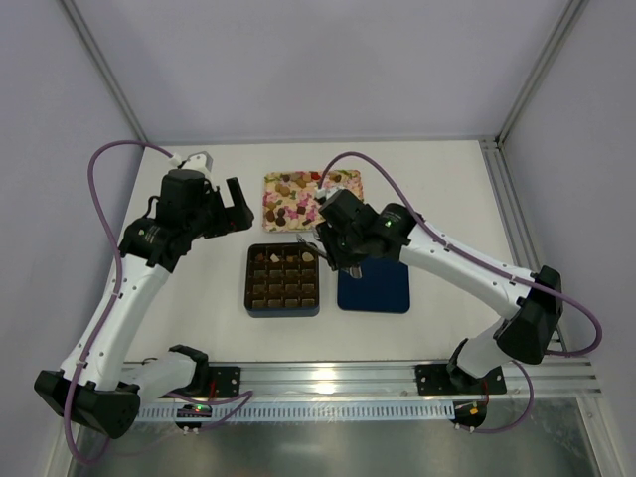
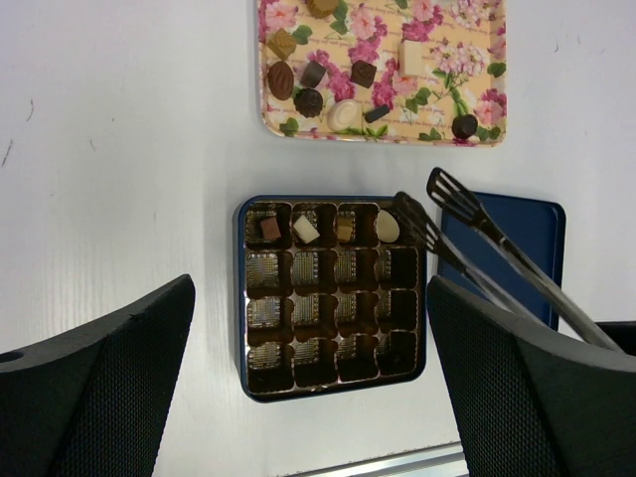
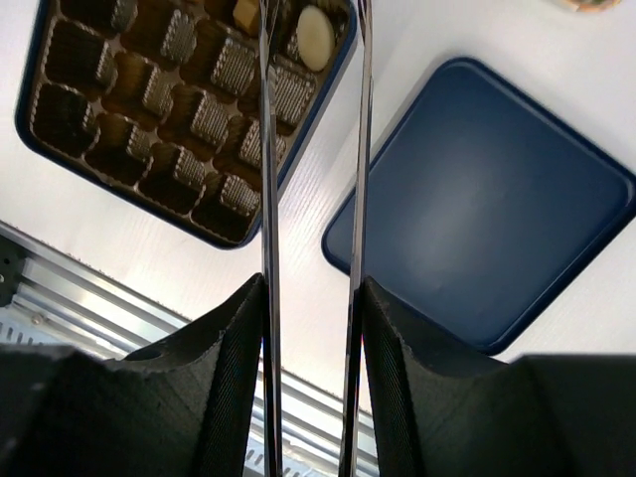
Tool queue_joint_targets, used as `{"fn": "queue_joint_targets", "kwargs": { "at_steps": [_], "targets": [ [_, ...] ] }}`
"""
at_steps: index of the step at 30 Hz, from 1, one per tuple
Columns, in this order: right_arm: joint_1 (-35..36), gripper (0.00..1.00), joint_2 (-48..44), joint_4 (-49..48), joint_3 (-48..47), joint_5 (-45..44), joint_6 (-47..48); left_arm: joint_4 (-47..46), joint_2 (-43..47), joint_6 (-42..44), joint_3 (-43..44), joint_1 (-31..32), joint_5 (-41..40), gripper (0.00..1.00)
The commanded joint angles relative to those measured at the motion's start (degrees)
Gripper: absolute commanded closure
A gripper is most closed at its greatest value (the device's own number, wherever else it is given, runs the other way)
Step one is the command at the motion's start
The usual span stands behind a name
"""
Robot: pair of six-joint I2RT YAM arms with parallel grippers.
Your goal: Pack the chocolate
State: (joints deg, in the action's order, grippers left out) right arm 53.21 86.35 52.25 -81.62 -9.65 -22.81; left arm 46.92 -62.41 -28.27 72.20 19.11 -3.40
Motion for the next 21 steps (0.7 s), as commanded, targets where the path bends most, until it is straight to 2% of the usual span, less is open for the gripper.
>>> {"fn": "queue_joint_targets", "kwargs": {
  "at_steps": [1, 9, 16, 21],
  "targets": [
    [-3.28, 0.56, 0.93, -1.01, -8.61, -2.04, 2.85, -1.83, 0.27, -0.12, 0.65, -0.04, 0.32, 0.04],
    [-12.86, 0.56, 11.63, 0.05, -18.47, -1.07, 7.42, -1.56, -0.16, 0.23, 1.1, -0.04, 0.32, 0.04],
    [-15.24, 0.56, 20.86, 1.19, -26.99, -0.46, 7.96, -1.39, -0.34, 0.41, 1.18, -0.04, 0.23, 0.04],
    [-15.24, 0.56, 24.83, 1.63, -29.2, -0.99, 7.25, -1.04, 0.01, 0.67, 1.19, -0.04, 0.06, 0.04]
  ]
}}
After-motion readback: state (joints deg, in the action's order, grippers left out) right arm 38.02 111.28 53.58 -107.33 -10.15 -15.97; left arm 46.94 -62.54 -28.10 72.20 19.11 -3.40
